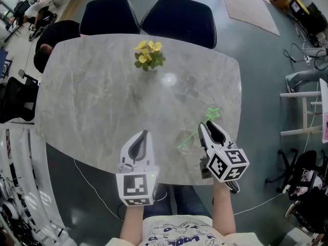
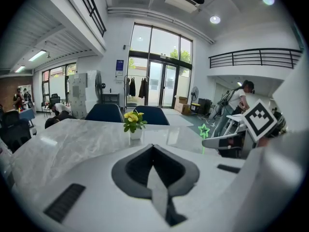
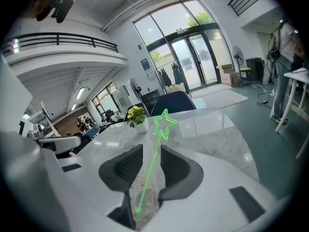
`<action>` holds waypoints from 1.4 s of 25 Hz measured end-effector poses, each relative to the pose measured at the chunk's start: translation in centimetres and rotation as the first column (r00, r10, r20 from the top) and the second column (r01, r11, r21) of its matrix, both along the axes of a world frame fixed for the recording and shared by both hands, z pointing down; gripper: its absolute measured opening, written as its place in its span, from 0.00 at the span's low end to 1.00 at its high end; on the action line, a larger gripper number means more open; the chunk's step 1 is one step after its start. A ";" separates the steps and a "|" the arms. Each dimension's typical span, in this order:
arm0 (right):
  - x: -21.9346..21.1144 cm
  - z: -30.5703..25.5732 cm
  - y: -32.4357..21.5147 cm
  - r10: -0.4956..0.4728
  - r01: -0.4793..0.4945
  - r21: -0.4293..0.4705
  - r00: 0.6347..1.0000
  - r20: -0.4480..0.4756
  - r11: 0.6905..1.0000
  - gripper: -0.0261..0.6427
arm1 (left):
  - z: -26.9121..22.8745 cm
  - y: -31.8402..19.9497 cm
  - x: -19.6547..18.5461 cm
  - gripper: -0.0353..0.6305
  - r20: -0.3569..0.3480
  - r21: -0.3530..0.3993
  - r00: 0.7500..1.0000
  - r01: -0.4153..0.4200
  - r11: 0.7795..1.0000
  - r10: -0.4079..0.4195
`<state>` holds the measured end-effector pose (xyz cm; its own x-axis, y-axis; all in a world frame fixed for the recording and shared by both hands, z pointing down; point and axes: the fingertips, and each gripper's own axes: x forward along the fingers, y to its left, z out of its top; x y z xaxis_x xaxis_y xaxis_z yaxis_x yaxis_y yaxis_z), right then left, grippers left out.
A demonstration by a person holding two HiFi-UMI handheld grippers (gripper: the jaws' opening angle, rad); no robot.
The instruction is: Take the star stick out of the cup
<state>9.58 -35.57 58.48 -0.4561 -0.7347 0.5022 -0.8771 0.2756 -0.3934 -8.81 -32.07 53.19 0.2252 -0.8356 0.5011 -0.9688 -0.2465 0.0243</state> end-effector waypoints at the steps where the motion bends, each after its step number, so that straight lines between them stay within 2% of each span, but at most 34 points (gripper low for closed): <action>1: -0.1 0.1 -0.1 0.000 0.000 -0.005 1.000 0.015 1.000 0.22 | 0.0 0.0 0.0 0.05 -0.002 0.000 1.000 0.000 1.000 0.000; 15: -0.4 1.0 -1.0 0.011 -0.008 -0.044 0.998 0.066 0.999 0.16 | 0.5 0.2 -0.4 0.05 -0.002 -0.012 1.000 0.002 1.000 -0.002; 23: -0.4 0.6 -1.0 0.032 -0.025 -0.058 0.993 0.116 0.998 0.09 | 0.6 0.3 -0.7 0.05 -0.007 -0.015 1.000 0.007 1.000 -0.007; 35: -0.6 -2.8 -0.6 0.016 -0.020 0.026 0.991 0.135 0.999 0.07 | -0.6 0.3 -0.8 0.05 -0.016 0.012 1.000 0.009 1.000 -0.009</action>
